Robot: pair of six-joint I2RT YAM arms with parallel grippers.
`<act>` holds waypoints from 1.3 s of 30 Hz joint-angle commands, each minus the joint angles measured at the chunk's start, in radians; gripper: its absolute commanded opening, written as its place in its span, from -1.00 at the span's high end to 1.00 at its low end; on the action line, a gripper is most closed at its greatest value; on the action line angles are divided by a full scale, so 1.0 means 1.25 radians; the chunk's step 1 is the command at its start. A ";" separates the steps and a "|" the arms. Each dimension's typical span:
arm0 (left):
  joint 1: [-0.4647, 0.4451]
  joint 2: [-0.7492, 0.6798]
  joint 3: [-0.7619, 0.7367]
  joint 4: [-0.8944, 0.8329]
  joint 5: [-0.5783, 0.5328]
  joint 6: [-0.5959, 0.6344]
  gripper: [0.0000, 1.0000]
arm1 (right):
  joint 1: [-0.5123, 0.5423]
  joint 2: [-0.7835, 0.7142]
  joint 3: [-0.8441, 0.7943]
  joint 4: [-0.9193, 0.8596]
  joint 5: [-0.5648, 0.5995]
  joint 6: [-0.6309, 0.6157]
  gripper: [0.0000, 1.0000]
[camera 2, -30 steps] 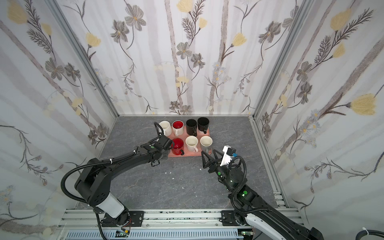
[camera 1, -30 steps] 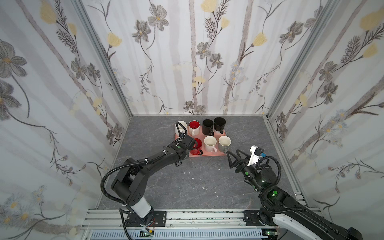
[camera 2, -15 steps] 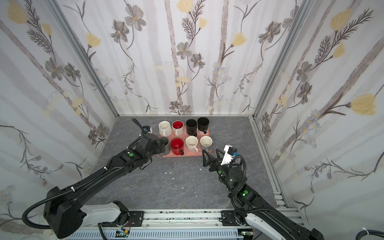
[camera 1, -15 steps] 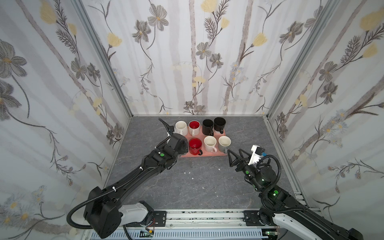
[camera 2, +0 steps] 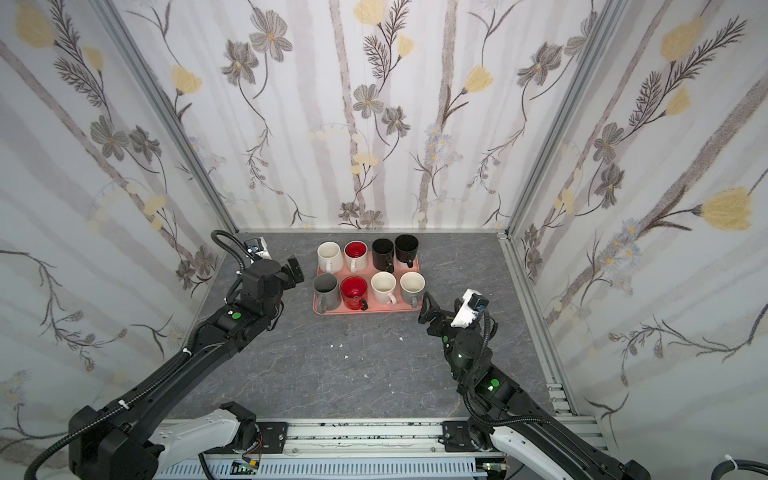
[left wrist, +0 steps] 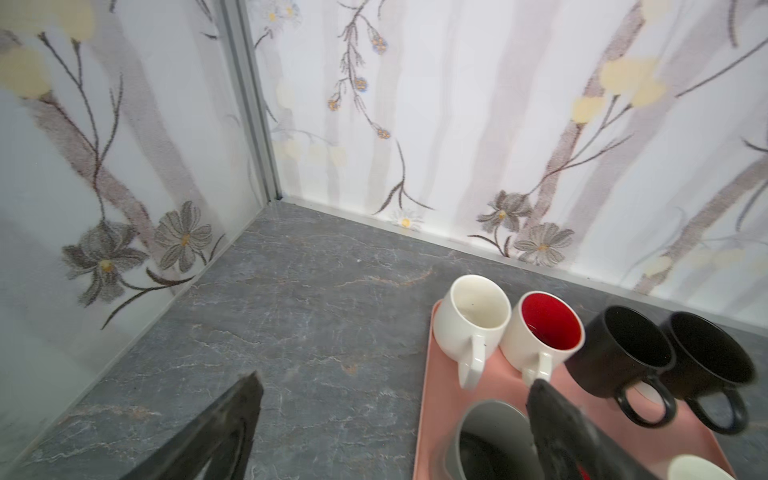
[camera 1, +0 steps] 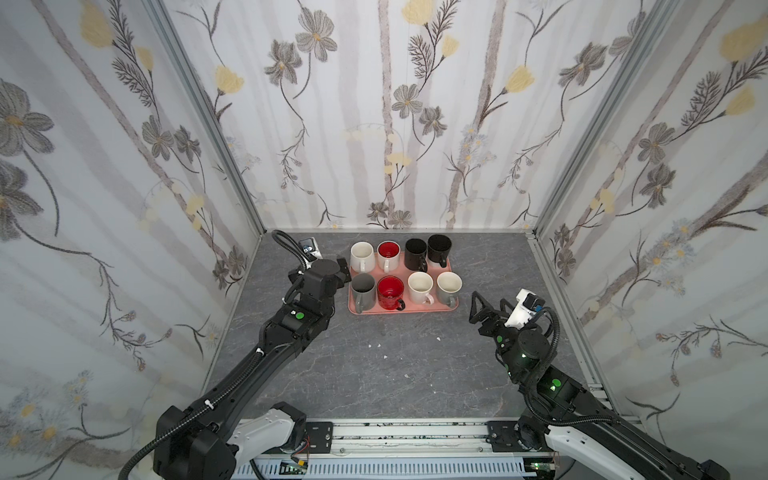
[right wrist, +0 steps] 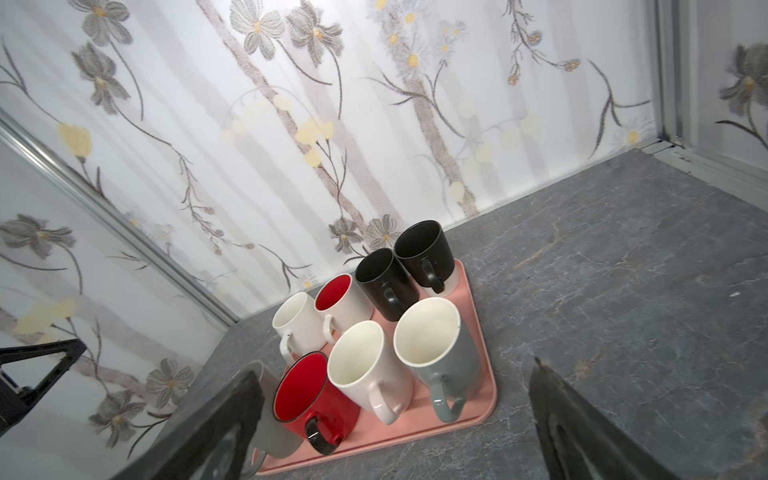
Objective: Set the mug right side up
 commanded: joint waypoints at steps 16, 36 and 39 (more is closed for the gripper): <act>0.262 0.289 -0.367 0.738 0.143 0.149 -1.00 | -0.011 -0.021 -0.027 0.005 0.118 0.003 -0.99; 0.312 0.358 -0.537 1.128 0.325 0.178 -1.00 | -0.035 -0.016 -0.064 0.096 0.128 -0.135 -0.99; 0.309 0.367 -0.539 1.144 0.301 0.178 -1.00 | -0.045 -0.011 -0.070 0.120 0.128 -0.159 -0.99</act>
